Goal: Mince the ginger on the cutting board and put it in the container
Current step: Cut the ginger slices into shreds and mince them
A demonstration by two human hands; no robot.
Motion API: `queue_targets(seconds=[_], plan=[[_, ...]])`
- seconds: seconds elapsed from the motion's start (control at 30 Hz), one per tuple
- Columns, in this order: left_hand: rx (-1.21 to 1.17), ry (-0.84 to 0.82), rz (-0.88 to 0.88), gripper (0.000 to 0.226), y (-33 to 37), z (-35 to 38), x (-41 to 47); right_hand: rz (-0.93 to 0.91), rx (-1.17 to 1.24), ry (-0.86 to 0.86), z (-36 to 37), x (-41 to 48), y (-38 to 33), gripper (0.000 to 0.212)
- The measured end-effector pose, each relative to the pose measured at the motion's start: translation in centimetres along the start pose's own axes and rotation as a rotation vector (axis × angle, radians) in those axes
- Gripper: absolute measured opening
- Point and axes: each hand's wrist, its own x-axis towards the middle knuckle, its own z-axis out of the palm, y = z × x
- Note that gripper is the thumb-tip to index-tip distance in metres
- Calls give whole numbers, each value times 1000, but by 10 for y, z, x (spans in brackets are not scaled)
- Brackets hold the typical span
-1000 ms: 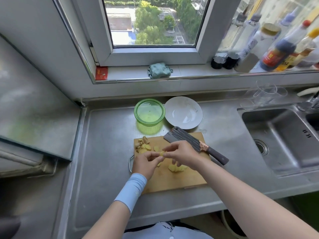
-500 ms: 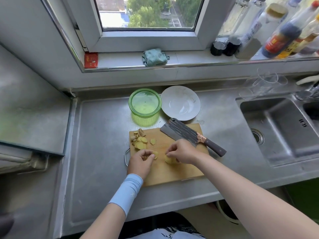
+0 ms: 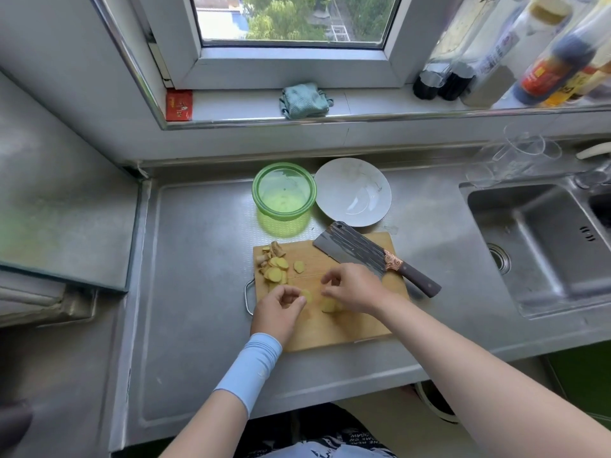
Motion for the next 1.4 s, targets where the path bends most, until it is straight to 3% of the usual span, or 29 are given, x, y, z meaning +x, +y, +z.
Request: queue_targets(seconds=[0.07, 0.13, 0.2, 0.27, 0.37, 0.43, 0.7, 0.9, 1.1, 1.3, 1.4], plan=[[7, -19, 14, 10, 4, 4, 3, 16, 171, 33, -9, -3, -1, 15], [7, -30, 29, 10, 9, 10, 5, 21, 315, -40, -14, -8, -4, 12], [-4, -62, 46, 9, 13, 16, 6, 22, 343, -83, -14, -12, -7, 8], [128, -68, 130, 8, 11, 17, 5, 39, 318, -60, -12, -14, -6, 8], [630, 104, 525, 25, -3, 8, 11, 53, 185, -63, -6, -15, -4, 5], [802, 143, 699, 32, -12, 3, 19, 49, 61, -47, -1, -17, -5, 5], [917, 91, 879, 24, -15, -6, 43, 12, -158, 32, 13, -15, -11, 11], [836, 212, 884, 15, -22, -11, 49, -39, -258, 45, 16, -13, -17, 17], [563, 309, 655, 32, -23, -38, 48, -13, -167, 140, 15, 12, -42, 20], [764, 40, 723, 46, -28, -54, 54, -22, -204, 20, 30, 23, -56, 18], [811, 46, 742, 48, -29, -52, 56, -29, -141, 62, 31, 27, -55, 16]])
